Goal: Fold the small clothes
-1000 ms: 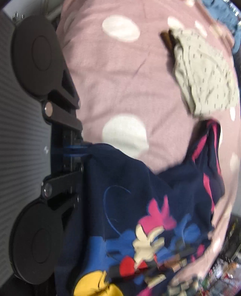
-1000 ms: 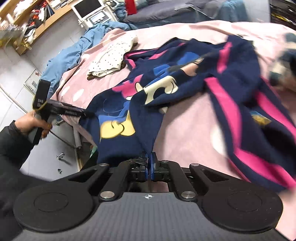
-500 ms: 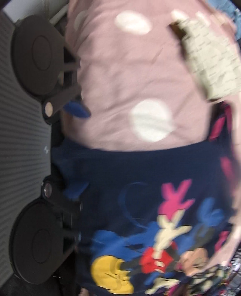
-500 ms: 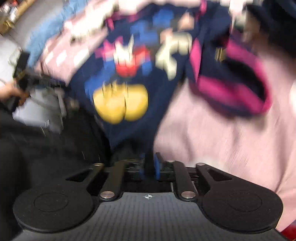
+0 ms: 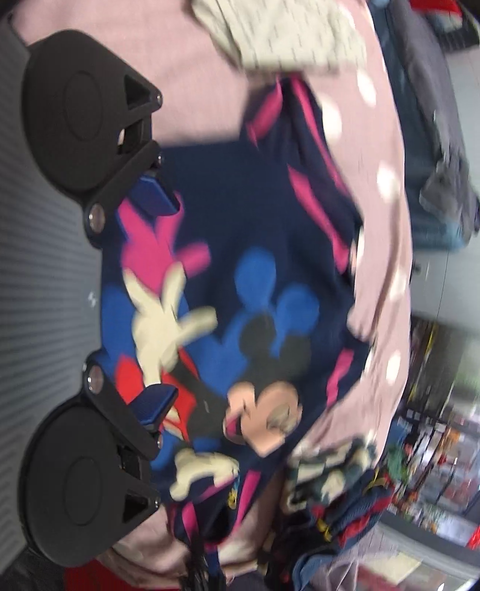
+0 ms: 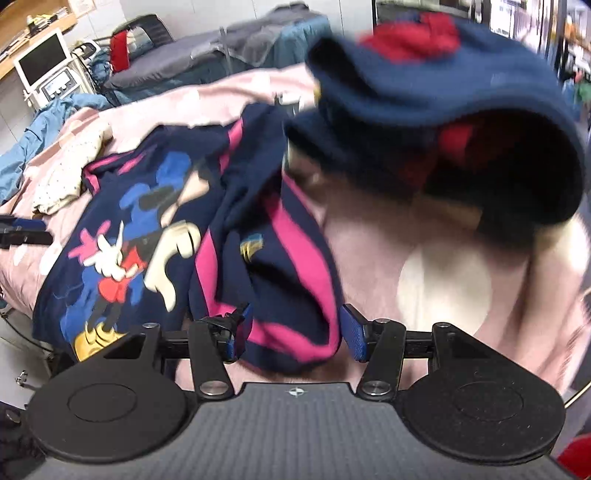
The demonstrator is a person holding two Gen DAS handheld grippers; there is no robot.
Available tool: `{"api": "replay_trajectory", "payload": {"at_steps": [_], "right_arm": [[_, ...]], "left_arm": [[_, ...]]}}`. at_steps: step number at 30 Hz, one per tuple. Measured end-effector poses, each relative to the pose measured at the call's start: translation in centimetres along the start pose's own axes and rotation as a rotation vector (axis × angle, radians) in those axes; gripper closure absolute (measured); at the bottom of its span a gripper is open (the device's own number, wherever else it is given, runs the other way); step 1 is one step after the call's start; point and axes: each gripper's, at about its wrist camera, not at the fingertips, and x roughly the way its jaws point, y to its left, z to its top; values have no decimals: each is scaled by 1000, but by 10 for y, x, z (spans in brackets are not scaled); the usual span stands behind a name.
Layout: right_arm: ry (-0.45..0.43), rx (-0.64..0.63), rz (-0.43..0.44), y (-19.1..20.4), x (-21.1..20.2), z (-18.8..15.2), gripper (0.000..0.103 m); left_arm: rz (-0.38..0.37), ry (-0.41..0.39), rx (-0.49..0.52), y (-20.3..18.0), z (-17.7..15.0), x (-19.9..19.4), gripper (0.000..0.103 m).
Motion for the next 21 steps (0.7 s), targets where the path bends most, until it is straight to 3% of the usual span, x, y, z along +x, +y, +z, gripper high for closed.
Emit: {"api": "replay_trajectory", "payload": {"at_steps": [1, 2, 6, 8, 11, 15, 21], "right_arm": [[0, -12, -13, 1, 3, -3, 54], [-11, -30, -21, 3, 1, -6, 78], [-96, -76, -58, 1, -28, 2, 85], [-183, -119, -138, 0, -63, 16, 85], [-255, -149, -188, -3, -118, 33, 85], [-271, -189, -253, -4, -166, 37, 85], [-288, -101, -184, -10, -165, 28, 85]], "left_arm": [[-19, 9, 14, -9, 4, 8, 4], [-33, 15, 27, -20, 4, 14, 4], [-14, 31, 86, -48, 7, 38, 4], [5, 27, 113, -55, 8, 43, 4], [18, 11, 151, -63, 11, 44, 5], [38, 1, 153, -64, 22, 55, 8], [-16, -56, 116, -83, 52, 80, 17]]}}
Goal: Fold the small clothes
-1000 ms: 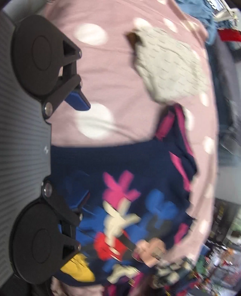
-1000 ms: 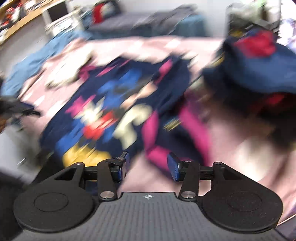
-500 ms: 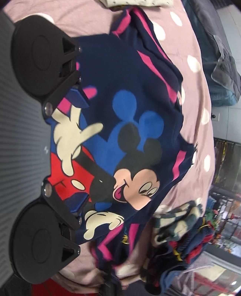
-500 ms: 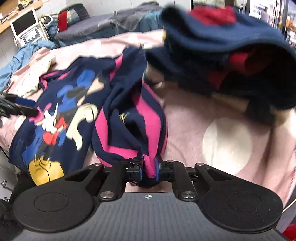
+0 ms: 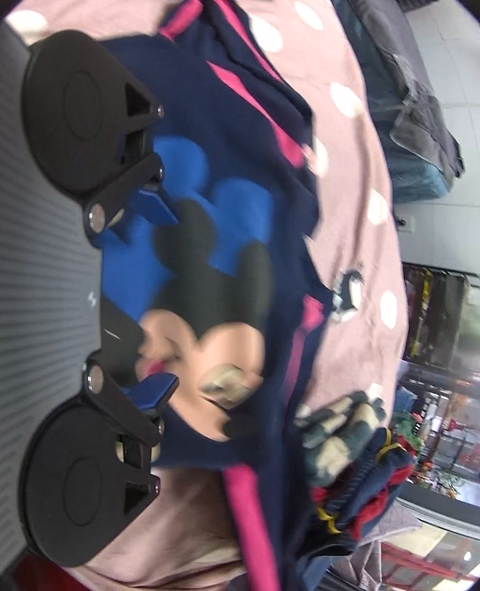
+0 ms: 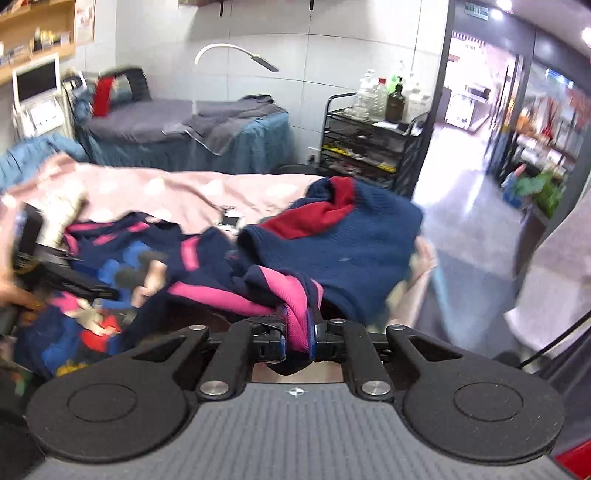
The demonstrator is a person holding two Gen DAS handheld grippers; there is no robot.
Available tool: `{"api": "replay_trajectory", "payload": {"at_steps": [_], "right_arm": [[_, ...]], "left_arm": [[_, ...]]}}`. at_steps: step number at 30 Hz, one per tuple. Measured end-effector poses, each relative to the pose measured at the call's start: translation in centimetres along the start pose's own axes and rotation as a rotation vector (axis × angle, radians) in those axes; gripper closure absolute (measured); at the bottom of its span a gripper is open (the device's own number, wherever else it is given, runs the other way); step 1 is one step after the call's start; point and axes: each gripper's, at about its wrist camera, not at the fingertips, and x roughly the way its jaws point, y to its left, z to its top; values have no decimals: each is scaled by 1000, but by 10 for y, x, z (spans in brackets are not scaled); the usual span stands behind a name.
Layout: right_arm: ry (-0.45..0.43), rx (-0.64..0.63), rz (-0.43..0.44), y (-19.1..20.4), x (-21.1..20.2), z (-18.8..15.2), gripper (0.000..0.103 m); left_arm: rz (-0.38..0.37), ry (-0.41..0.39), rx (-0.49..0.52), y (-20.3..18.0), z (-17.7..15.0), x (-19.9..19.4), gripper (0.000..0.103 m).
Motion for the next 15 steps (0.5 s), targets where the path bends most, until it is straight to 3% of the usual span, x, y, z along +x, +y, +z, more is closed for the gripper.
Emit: {"api": "replay_trajectory", "payload": {"at_steps": [5, 7, 9, 11, 15], "right_arm": [[30, 37, 47, 10, 20, -11, 85], [14, 46, 67, 15, 22, -11, 85], [-30, 50, 95, 22, 19, -4, 85], [-103, 34, 123, 32, 17, 8, 85], [-286, -5, 202, 58, 23, 43, 85]], "left_arm": [[13, -34, -8, -27, 25, 36, 18], [27, 30, 22, -40, 29, 63, 18], [77, 99, 79, -54, 26, 91, 16], [136, 58, 104, -62, 25, 98, 1], [138, 73, 73, -60, 36, 104, 0]]}}
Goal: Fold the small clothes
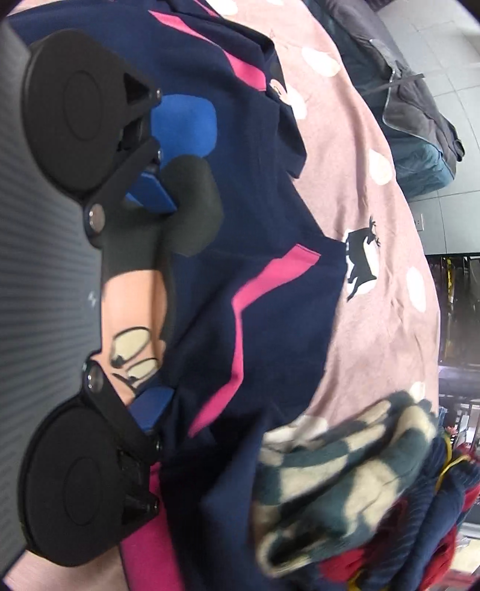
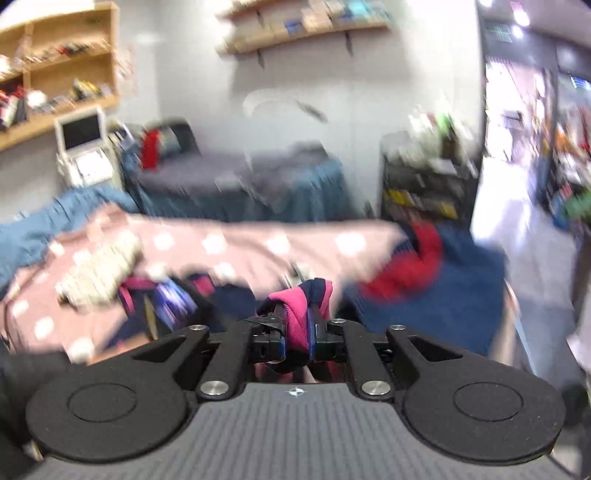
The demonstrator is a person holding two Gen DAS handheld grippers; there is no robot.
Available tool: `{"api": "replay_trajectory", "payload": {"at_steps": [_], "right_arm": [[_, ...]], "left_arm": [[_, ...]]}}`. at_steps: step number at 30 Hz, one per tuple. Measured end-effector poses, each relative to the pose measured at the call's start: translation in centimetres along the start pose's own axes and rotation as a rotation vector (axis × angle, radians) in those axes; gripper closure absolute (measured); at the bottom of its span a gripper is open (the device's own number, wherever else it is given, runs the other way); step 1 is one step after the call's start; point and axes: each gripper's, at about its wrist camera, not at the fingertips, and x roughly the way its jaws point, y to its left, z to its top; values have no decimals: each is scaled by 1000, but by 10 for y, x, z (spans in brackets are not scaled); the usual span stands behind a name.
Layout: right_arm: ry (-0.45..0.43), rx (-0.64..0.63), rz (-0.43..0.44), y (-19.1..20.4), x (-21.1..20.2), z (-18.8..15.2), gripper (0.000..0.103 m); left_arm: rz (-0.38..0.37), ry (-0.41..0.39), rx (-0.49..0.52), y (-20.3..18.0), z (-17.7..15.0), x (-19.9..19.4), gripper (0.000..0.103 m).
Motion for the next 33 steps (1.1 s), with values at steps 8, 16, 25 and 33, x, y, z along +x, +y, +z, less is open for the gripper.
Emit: {"api": "replay_trajectory", "payload": {"at_steps": [8, 16, 25, 33], "right_arm": [[-105, -104, 201, 67, 81, 15, 83], [384, -239, 497, 140, 150, -97, 55], [300, -101, 302, 75, 103, -94, 12], [361, -16, 208, 50, 84, -109, 12]], "left_arm": [[-11, 10, -162, 88, -24, -40, 0], [192, 112, -408, 198, -153, -113, 0], [217, -48, -421, 217, -150, -132, 0], [248, 17, -340, 207, -95, -62, 5]]}}
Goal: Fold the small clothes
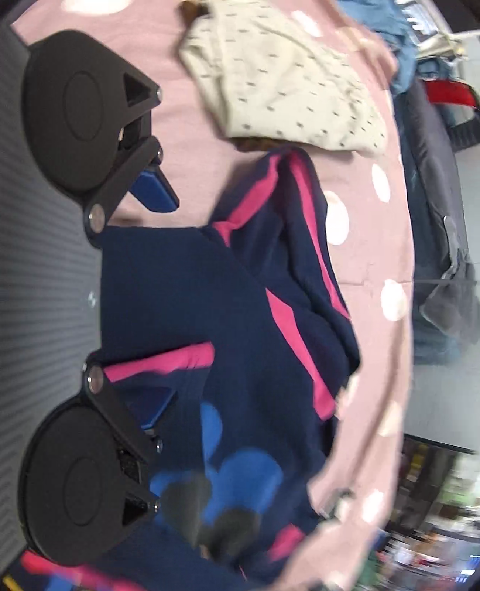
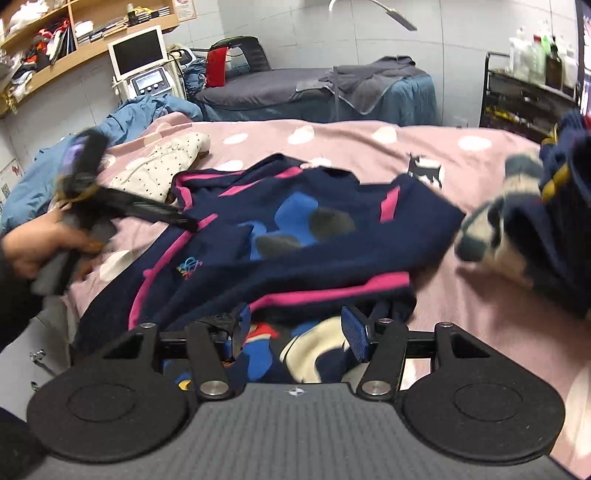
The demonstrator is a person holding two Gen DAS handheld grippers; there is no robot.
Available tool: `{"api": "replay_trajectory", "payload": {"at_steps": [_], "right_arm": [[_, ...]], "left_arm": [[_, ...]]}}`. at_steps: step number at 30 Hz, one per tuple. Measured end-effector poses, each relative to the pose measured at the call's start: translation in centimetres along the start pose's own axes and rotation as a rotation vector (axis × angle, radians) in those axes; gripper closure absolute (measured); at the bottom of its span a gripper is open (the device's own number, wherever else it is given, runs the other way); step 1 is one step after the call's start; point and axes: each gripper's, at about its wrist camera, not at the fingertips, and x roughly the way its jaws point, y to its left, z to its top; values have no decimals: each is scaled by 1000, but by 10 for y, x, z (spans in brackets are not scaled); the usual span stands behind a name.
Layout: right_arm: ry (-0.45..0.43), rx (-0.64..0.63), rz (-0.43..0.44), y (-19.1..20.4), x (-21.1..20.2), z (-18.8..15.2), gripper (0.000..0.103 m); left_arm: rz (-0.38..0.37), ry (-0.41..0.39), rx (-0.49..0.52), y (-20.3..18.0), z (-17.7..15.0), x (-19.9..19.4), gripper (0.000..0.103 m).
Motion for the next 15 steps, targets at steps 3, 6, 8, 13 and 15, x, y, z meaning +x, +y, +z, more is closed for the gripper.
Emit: {"api": "replay_trajectory", "payload": {"at_steps": [3, 6, 8, 13, 15], "right_arm": [[-10, -6, 14, 6, -5, -4, 12], [-22, 7, -7, 4, -5, -6, 12], [-26, 2, -28, 2, -1, -6, 12], [-21, 6, -49, -7, 6, -10, 12], [-19, 16, -30, -9, 11, -11, 12]], "left_arm": [[-102, 37, -36, -10, 6, 20, 52], [-87, -43, -48, -12, 3, 1, 90], [-138, -116, -146, 9, -10, -29, 98], [-79, -229, -325, 74, -72, -119, 98], [-36, -176, -330, 86, -92, -130, 95]]}}
